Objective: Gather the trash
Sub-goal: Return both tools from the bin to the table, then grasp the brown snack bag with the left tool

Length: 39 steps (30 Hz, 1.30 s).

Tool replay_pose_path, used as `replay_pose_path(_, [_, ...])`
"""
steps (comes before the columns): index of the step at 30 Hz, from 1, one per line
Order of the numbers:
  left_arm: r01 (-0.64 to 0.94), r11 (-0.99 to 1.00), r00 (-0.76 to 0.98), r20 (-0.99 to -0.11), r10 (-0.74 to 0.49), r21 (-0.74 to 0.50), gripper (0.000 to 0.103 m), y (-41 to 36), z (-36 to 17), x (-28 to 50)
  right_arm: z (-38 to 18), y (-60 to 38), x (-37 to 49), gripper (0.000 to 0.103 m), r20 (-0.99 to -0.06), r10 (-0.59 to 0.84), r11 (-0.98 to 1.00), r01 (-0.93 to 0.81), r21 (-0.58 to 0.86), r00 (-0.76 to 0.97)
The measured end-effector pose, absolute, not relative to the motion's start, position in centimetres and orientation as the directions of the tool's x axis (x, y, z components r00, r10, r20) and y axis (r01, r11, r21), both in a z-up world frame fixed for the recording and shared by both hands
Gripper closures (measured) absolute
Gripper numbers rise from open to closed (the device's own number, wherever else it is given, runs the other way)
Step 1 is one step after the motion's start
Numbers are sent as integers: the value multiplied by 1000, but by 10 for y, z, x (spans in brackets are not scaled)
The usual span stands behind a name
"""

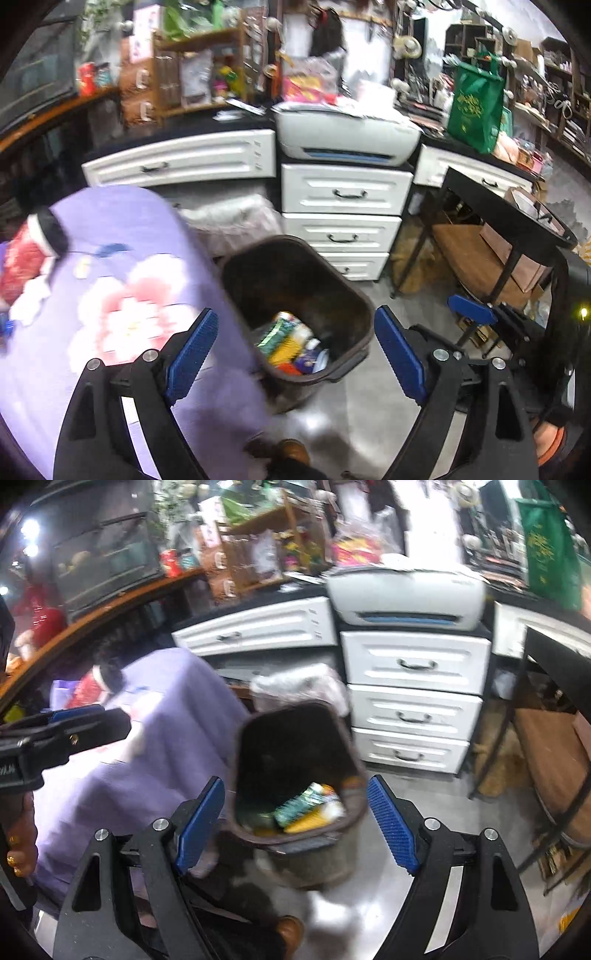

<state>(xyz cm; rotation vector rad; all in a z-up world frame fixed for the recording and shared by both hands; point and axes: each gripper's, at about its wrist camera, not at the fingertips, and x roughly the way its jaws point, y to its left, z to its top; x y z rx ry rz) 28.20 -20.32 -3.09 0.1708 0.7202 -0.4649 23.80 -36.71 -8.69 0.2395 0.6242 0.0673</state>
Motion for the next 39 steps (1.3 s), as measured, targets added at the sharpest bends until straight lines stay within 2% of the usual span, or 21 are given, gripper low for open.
replay_pose_path(6, [360,932,729,-636,-254,40,16,-138,-5,270,-60,-304,250,22,-549,273,956,-160,244,790])
replay_pose_path(12, [201,974,790,-606,-97,106,15,-63,11,268,-39,-227,264,22,-547,408,913,-342,225,731])
replay_pose_path(18, [73,989,799,-601,21,132,15,16,18,263,-28,-177,277,22,-552,485,871,-430,237,678])
replay_pose_path(29, [-118,978,709,-675,206,174,15,159,-8,304,-10,-103,295,22,-555,558,818,-518,248,616])
replay_pose_path(33, [-138,973,667,-708,230,186,17,201,-25,327,-8,-85,299,22,-565,562,811,-537,232,604])
replay_pose_path(36, [-85,980,650,-736,191,179,19,222,-32,345,-7,-77,303,22,-573,558,810,-544,219,600])
replay_pose_path(39, [-47,974,631,-749,202,224,19,229,-39,356,-7,-73,307,22,-582,554,811,-544,216,595])
